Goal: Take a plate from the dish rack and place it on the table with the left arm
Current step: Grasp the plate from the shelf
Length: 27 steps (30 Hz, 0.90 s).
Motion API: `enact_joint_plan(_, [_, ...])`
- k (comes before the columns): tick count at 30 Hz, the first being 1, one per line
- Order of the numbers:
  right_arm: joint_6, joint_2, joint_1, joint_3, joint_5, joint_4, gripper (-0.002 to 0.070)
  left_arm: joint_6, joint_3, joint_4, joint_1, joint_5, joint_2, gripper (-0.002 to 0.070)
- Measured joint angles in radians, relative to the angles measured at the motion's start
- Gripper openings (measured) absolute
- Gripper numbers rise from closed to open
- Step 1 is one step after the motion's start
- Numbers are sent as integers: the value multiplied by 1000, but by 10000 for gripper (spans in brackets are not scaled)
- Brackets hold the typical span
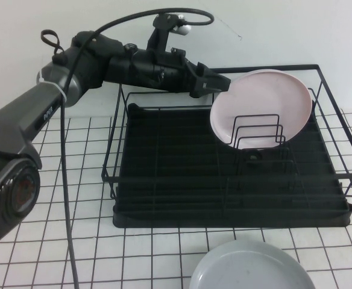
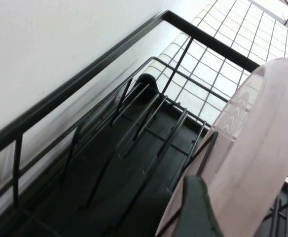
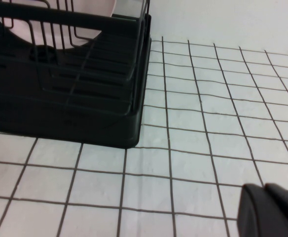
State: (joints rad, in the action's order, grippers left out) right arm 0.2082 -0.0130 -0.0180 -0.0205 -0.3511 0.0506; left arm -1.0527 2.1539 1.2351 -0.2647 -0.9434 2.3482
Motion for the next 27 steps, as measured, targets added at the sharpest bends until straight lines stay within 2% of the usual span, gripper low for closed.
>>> enact_joint_plan(27, [0, 0, 0, 0, 0, 0, -1, -115, 2, -39, -7, 35, 85, 408])
